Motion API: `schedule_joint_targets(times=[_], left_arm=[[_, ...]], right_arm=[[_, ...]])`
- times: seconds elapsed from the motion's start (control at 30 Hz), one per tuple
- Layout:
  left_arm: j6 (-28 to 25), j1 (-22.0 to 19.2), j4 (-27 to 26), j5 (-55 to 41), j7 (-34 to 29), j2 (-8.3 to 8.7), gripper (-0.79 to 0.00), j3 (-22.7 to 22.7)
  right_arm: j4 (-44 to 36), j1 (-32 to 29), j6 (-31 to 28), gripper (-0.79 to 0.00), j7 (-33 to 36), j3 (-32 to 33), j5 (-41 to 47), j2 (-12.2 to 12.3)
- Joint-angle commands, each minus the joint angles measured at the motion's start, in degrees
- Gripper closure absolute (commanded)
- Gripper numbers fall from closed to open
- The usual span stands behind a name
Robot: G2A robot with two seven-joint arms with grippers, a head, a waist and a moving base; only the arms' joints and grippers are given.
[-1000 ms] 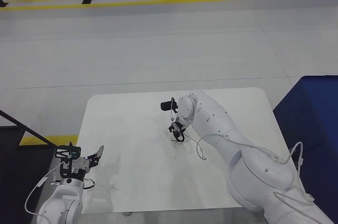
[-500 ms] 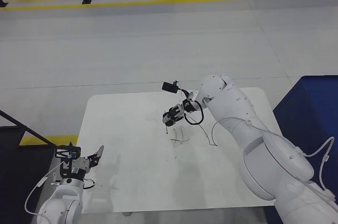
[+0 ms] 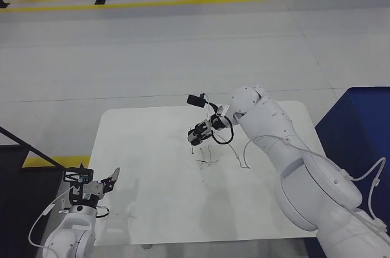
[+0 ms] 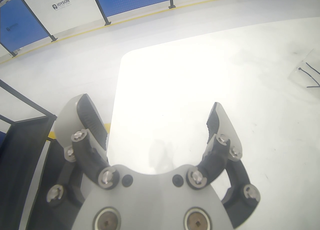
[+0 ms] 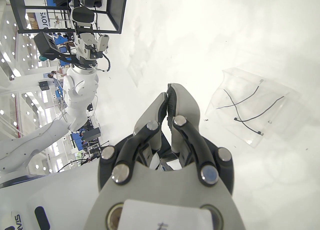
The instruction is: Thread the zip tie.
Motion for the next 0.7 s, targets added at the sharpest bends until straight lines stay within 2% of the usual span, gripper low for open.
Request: schedule_joint_targets(times=[0.0,0.2,0.27,0.3,0.4,0.5,0.57,0.63,0.67], left_arm=[[0.00,0.00,0.00,0.00,0.00,0.00,-0.785,0.00],[0.00,0.00,0.00,0.00,0.00,0.00,-0.785,0.00],[-0.21,0.05,-0.10,-0.16,-0.06,-0.02,-0.785,0.19],[-1.90,0.63,-1.07,-1.24,-0.80,-0.12,-0.785,1.42],[-6.99,3.39,-6.29,-4.97,-5.41,-0.18,-0.785,3.45],[-12.69,6.40,-11.54,-11.74,-11.55,-0.24,-0.785,6.04],[-16.94,7.67,-14.32,-20.69,-18.41,-0.21,-0.785,7.49],[-18.86,7.64,-16.71,-34.63,-27.82,-0.10,-0.785,7.81],[-19.04,7.42,-17.00,-36.39,-29.75,-0.03,-0.785,7.66]], right_arm=[[0.00,0.00,0.00,0.000,0.00,0.00,0.00,0.00],[0.00,0.00,0.00,0.000,0.00,0.00,0.00,0.00],[-1.85,-1.38,-2.58,0.000,-2.58,0.57,0.82,0.30],[-4.05,-2.50,-2.91,0.000,-2.90,1.31,2.61,0.72],[-10.96,-4.93,-4.95,0.000,-4.93,1.83,3.34,3.49],[-20.15,-8.89,-6.29,0.000,-6.26,2.82,5.37,7.64],[-26.80,-11.90,-6.13,0.000,-6.10,4.05,7.08,11.00],[-33.89,-14.93,-5.20,0.000,-5.18,5.62,8.75,14.41],[-33.89,-14.93,-5.20,0.000,-5.18,5.62,8.75,14.41]])
